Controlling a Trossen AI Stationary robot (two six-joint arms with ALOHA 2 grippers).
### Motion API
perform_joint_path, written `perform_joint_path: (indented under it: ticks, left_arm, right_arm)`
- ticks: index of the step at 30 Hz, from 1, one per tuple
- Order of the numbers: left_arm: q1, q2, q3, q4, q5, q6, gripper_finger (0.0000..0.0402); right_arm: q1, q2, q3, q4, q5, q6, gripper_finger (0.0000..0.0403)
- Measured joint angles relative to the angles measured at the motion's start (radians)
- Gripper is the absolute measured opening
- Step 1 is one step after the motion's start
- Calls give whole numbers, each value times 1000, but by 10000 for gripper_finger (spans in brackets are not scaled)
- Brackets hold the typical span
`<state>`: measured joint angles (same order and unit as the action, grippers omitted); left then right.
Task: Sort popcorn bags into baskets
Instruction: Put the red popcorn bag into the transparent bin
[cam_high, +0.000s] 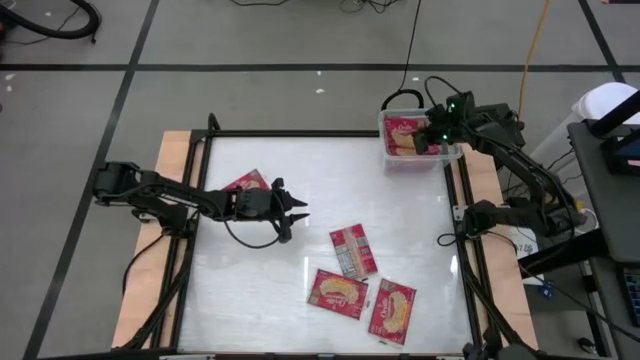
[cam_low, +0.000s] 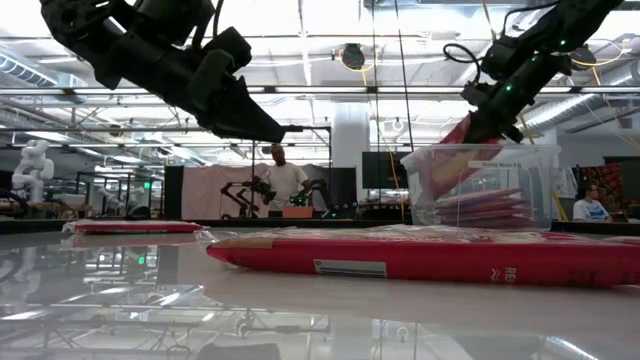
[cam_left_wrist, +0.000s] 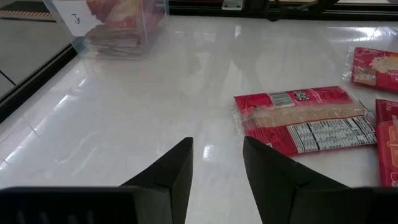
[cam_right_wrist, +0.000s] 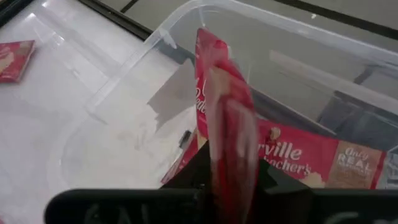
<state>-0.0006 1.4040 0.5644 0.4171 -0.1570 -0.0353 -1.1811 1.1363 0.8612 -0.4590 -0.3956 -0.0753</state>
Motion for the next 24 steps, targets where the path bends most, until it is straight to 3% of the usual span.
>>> perform_joint_path:
  ticks: [4,14,24]
  left_arm:
    - [0,0,0,0,0,0,145]
    - [0,0,0,-1,0,-27,145]
    - [-15,0,0,-2,1,-84,145]
  right_arm:
    - [-5,12,0,18,15,-16,54]
    - [-3,9,0,27,255,-74,126]
    - [-2,9,0,113,306,-46,162]
